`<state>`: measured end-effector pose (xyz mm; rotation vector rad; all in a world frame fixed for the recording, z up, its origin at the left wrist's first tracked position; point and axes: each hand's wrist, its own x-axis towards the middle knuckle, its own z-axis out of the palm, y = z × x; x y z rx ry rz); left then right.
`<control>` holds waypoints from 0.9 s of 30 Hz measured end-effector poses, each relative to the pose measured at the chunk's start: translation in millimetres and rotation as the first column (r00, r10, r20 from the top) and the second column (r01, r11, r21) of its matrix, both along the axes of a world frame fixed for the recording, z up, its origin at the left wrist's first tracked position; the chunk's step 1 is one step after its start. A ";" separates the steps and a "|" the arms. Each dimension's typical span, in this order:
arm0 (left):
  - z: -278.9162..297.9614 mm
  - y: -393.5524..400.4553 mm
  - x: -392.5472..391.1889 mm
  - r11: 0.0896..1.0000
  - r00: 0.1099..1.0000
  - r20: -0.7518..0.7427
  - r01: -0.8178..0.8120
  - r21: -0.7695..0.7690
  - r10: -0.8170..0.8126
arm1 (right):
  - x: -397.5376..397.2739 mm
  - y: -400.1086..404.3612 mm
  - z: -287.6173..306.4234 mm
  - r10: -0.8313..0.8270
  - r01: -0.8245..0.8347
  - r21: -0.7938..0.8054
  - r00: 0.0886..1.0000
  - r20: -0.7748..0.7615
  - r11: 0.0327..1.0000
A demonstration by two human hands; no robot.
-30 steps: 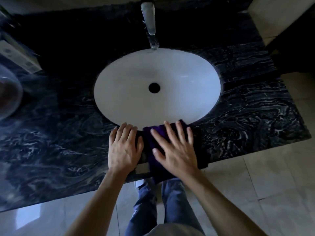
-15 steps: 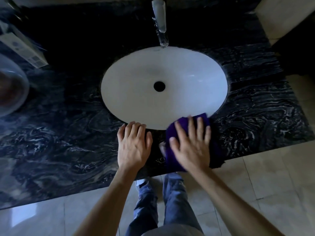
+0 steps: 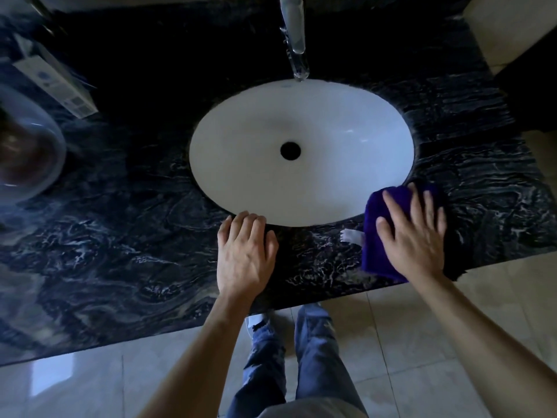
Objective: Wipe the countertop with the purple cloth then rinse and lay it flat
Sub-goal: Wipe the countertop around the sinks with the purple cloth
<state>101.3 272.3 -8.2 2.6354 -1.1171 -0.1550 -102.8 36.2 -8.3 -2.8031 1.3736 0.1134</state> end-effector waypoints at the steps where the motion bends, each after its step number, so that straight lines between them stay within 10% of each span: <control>1: 0.1 -1.6 -0.5 1.000 1.000 -0.004 -0.013 0.000 0.013 | 7.7 8.8 0.0 -0.048 0.048 0.000 0.999 0.012 0.999; 11: 0.4 4.3 3.4 0.999 0.999 -0.022 0.035 -0.040 -0.036 | 73.1 140.9 -0.4 0.401 -0.406 0.010 0.907 0.128 0.914; 19: -0.6 4.8 2.6 0.998 0.999 -0.008 0.030 -0.047 -0.031 | 18.2 11.1 3.5 0.133 -0.133 0.006 0.991 -0.006 0.991; 27: -1.5 -1.3 0.2 0.998 0.999 -0.029 -0.023 -0.057 0.021 | 72.9 143.2 3.4 0.228 -0.232 0.019 0.966 0.119 0.972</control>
